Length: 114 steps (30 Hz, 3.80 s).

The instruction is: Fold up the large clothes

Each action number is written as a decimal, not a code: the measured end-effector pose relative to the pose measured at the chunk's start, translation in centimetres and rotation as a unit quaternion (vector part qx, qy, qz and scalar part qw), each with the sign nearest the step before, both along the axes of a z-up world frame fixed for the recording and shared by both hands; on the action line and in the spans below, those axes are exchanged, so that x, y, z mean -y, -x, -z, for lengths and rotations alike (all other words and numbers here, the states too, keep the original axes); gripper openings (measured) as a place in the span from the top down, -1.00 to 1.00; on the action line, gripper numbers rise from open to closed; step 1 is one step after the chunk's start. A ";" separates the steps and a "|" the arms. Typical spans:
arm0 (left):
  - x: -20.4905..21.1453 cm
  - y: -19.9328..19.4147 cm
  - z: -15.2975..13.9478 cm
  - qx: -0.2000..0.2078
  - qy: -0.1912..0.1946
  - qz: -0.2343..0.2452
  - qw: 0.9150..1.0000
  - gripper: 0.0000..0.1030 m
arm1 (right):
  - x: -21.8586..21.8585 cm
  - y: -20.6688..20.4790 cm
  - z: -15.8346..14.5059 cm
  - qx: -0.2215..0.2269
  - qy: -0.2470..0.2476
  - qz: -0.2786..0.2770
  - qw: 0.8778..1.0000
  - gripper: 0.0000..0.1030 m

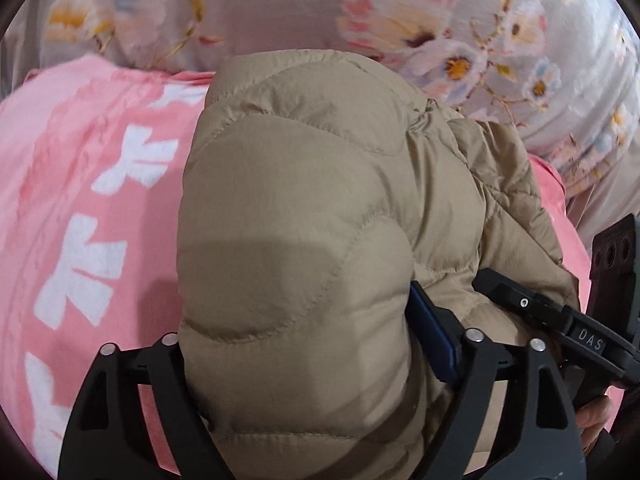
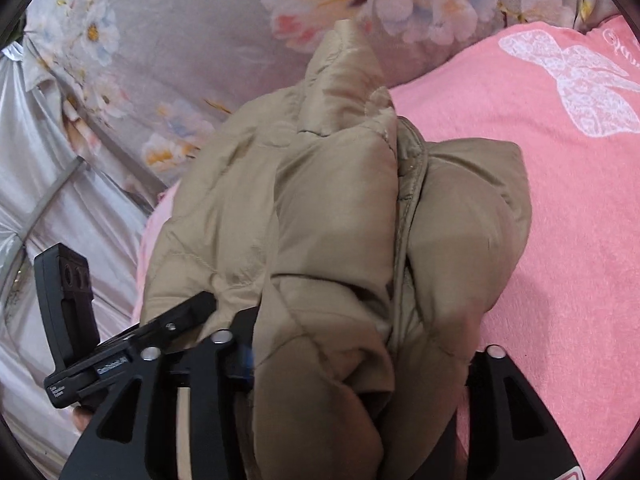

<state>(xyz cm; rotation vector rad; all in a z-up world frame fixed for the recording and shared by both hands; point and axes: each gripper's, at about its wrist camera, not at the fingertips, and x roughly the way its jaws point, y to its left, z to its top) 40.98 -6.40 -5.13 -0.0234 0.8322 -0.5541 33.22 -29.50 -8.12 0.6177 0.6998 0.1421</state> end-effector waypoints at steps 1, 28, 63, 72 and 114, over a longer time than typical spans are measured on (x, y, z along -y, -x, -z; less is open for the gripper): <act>-0.3 0.0 0.5 0.005 0.001 -0.003 1.000 -0.74 | -0.1 -0.2 0.4 -0.004 0.005 0.002 1.000 -0.13; 1.8 10.1 -4.3 0.143 -0.181 -0.156 0.960 -0.68 | -6.2 8.0 -5.6 -0.018 0.286 0.078 0.955 0.97; 1.4 9.3 2.8 0.136 -0.125 -0.181 0.966 -0.72 | -6.5 6.5 1.4 -0.047 0.289 0.087 0.952 1.00; -1.1 9.3 2.7 0.100 -0.044 -0.185 0.977 -0.90 | -6.6 7.3 0.8 -0.038 0.287 0.095 0.952 0.87; -0.4 26.1 5.7 0.100 -0.150 -0.183 0.966 -0.91 | -9.4 24.5 2.9 -0.077 0.274 0.103 0.953 -0.58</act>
